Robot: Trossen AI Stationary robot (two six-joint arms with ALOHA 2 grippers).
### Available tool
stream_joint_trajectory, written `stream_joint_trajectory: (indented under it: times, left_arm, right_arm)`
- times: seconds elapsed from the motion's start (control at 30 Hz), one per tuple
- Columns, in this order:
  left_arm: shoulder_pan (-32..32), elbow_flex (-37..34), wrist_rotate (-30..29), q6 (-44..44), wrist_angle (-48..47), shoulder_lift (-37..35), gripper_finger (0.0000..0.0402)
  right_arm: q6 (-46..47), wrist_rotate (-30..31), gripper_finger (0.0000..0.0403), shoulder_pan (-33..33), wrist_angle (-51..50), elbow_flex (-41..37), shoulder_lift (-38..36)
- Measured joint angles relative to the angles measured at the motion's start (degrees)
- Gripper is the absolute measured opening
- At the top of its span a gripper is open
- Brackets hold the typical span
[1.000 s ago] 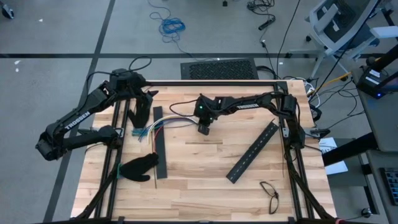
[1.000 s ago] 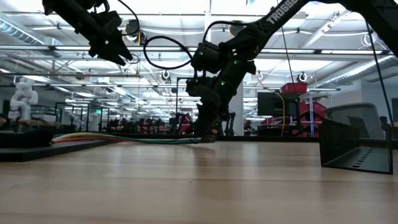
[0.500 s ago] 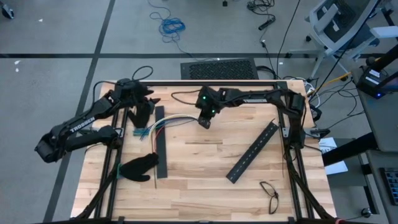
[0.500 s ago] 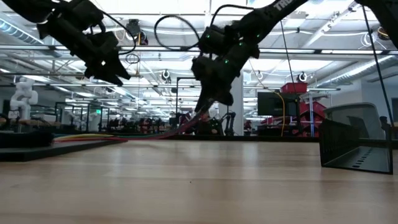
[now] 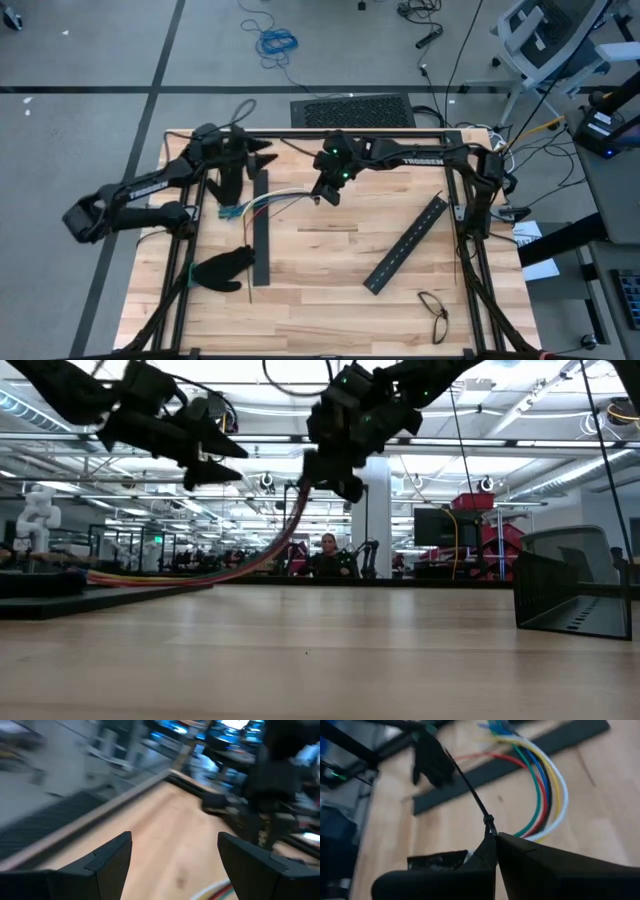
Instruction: Ziptie cables
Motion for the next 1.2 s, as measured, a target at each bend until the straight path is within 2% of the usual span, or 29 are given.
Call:
stream_joint_trajectory:
  times: [0.07,0.23,0.4,0.53,0.63,0.83,0.93,1.07,1.2]
  left_arm:
    - [-1.1,0.0,2.6,-1.8,3.5,3.2,0.0290]
    - [-4.8,0.0,4.0,-6.7,12.2,10.6,0.0290]
    - [-12.0,0.0,5.6,-13.0,24.1,18.0,0.0290]
    - [-17.8,0.0,7.9,-14.6,25.3,21.8,0.0290]
    - [-19.1,-1.4,8.5,-14.7,24.8,22.0,0.0290]
    - [-14.2,-6.6,-1.2,-15.1,21.1,16.9,0.0290]
    - [-11.4,-7.0,-1.6,-14.4,18.8,14.4,0.0290]
    - [-10.9,-7.0,0.2,-9.2,17.8,13.4,0.0290]
    - [-9.7,-6.2,1.8,-8.3,17.8,12.8,0.0290]
  right_arm:
    - [1.0,-0.3,0.0000,0.1,1.6,0.0,-1.0]
    - [1.9,0.0,0.0000,0.0,2.5,0.1,-1.6]
    - [1.5,0.1,0.0000,0.3,2.4,0.0,-1.6]
    - [1.3,0.0,0.0000,0.2,2.4,0.0,-1.6]
    - [0.9,0.0,0.0000,-0.2,2.3,0.0,-1.6]
    - [0.6,0.0,0.0000,-0.3,2.0,0.0,-1.6]
    - [0.4,-0.2,0.0000,-0.2,2.0,0.0,-1.6]
    - [0.4,-0.4,0.0000,-0.3,2.0,0.0,-1.6]
    - [0.5,-0.4,0.0000,-0.4,2.0,0.0,-1.6]
